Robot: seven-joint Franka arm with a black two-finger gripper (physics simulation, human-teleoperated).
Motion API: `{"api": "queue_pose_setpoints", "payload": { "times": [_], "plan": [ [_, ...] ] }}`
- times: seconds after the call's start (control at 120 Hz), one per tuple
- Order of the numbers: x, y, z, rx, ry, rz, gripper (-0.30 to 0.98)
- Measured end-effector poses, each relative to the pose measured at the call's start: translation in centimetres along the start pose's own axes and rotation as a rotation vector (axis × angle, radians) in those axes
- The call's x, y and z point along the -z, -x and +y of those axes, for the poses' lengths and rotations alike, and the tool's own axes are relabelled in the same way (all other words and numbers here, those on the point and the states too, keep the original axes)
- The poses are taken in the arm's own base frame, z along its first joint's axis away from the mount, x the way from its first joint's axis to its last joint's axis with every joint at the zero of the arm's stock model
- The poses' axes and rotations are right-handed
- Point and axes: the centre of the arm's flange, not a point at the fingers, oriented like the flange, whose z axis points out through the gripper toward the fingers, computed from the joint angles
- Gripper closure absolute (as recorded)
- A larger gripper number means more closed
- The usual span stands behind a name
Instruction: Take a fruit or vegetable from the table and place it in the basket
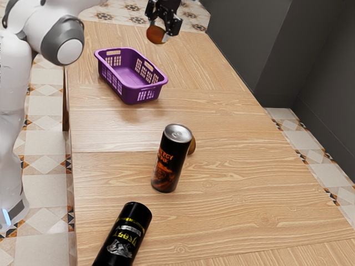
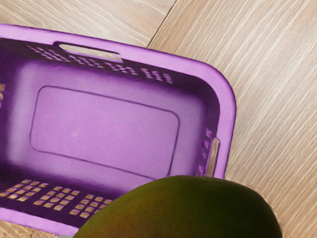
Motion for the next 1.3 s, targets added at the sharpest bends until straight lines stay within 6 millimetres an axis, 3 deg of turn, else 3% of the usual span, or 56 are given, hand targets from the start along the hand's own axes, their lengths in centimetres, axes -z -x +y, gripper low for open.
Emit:
{"api": "queue_pose_setpoints", "payload": {
  "times": [0.175,0.333,0.45,0.75,0.833,0.883,0.933,0.975,1.033,1.083,1.125,1.158,1.192,1.3],
  "plan": [
    [-2.4,2.7,-9.0,0.069,0.099,-0.047,0.32],
    [-9.1,4.1,-16.1,0.149,0.144,-0.109,0.33],
    [-11.9,5.3,-21.6,0.244,0.146,-0.116,0.33],
    [-14.3,10.5,-34.3,0.484,0.124,-0.075,0.36],
    [-14.7,11.6,-36.4,0.528,0.114,-0.08,0.38],
    [-14.8,10.7,-35.5,0.508,0.109,-0.081,0.38],
    [-14.2,7.8,-31.3,0.417,0.102,-0.072,0.38],
    [-13.2,4.5,-25.0,0.29,0.094,-0.059,0.38],
    [-11.6,1.1,-13.9,0.082,0.082,-0.038,0.39],
    [-10.4,0.0,-5.7,-0.065,0.072,-0.022,0.39],
    [-9.9,0.0,-1.7,-0.137,0.067,-0.014,0.4],
    [-9.7,0.0,-0.6,-0.158,0.066,-0.011,0.41],
    [-9.7,0.0,-1.1,-0.15,0.067,-0.012,0.41],
    [-10.7,0.2,-7.8,-0.034,0.074,-0.023,0.42]
  ]
}}
